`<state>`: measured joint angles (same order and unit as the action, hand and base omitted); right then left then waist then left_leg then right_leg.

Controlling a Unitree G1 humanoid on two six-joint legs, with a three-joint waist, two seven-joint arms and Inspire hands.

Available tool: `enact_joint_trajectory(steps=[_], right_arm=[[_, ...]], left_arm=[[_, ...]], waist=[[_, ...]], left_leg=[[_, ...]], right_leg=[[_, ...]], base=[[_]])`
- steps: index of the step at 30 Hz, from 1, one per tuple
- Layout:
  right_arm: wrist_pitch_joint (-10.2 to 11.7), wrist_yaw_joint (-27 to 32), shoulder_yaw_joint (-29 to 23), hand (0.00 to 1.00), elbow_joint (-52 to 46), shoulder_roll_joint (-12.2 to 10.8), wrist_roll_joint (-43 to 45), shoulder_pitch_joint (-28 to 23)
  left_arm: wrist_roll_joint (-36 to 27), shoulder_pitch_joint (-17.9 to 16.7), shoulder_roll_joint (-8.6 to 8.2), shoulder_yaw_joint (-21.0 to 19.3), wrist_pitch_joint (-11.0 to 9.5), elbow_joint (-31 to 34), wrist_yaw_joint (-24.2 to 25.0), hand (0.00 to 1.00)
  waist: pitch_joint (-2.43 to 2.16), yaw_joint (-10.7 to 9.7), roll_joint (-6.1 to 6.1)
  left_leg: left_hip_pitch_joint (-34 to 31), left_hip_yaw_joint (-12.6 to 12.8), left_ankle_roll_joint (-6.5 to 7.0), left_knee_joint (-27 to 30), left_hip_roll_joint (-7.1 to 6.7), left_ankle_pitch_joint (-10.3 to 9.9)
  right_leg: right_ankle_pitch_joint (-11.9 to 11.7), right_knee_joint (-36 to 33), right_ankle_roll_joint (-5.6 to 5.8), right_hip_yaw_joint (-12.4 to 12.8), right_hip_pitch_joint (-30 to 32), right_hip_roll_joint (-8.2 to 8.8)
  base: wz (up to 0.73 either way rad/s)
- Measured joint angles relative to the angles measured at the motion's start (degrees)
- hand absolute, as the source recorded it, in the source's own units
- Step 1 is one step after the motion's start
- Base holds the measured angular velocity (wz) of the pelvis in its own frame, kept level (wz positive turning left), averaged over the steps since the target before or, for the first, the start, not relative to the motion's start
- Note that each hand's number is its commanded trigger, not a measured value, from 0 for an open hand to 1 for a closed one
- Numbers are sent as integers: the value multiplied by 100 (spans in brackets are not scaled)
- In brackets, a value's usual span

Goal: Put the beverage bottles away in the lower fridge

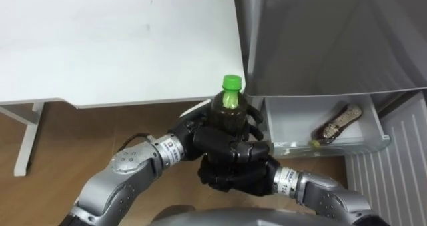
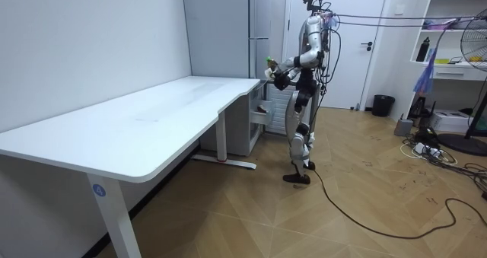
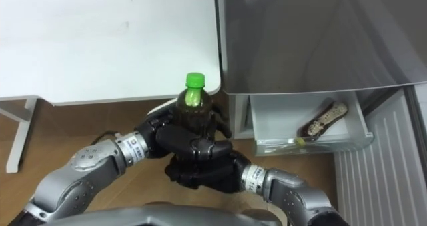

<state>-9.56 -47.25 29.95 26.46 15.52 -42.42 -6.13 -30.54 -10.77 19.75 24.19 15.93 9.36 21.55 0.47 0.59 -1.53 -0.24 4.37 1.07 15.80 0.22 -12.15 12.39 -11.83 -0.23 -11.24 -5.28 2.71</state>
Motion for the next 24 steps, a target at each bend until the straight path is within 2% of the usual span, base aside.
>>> enact_joint_trajectory(steps=[2, 8, 10, 11, 19, 24], right_arm=[[26, -37, -30, 100, -9, -23, -10, 37], [14, -171, -258, 100, -43, -190, -13, 13], [16, -206, -323, 100, -49, -254, -14, -7], [17, -221, -353, 100, -71, -265, -17, -24], [12, -228, -437, 100, -88, -334, -12, -122], [14, -228, -469, 100, -79, -340, 0, -123]], left_arm=[[30, 2, 3, -55, 0, 98, -53, 0], [135, 1, 16, -168, 0, 406, -155, 0], [136, 1, 35, -187, 0, 496, -210, 60], [135, 1, 43, -196, 0, 533, -220, 100], [135, 2, 31, -202, -1, 536, -233, 100], [141, 1, -15, -202, -1, 536, -310, 100]], waist=[[13, 50, -21], [15, 154, -31], [12, 158, -36], [5, 160, -48], [-15, 150, -90], [-11, 154, -99]], left_leg=[[60, 7, 0, -3, 3, 0], [108, -17, -6, -4, 14, -8], [115, -27, -6, -1, 14, -11], [117, -30, -5, -1, 14, -12], [159, -31, -11, 7, 20, -31], [181, -30, -15, 7, 25, -39]], right_leg=[[-1, 3, -1, 8, -38, 3], [-6, 3, -8, 1, -77, -6], [-9, 0, -10, -3, -87, -9], [-15, 2, -9, -3, -92, -11], [-18, 6, -9, 9, -120, -19], [-18, 7, -9, 8, -140, -21]], base=[[-4], [-1], [0], [0], [0], [0]])
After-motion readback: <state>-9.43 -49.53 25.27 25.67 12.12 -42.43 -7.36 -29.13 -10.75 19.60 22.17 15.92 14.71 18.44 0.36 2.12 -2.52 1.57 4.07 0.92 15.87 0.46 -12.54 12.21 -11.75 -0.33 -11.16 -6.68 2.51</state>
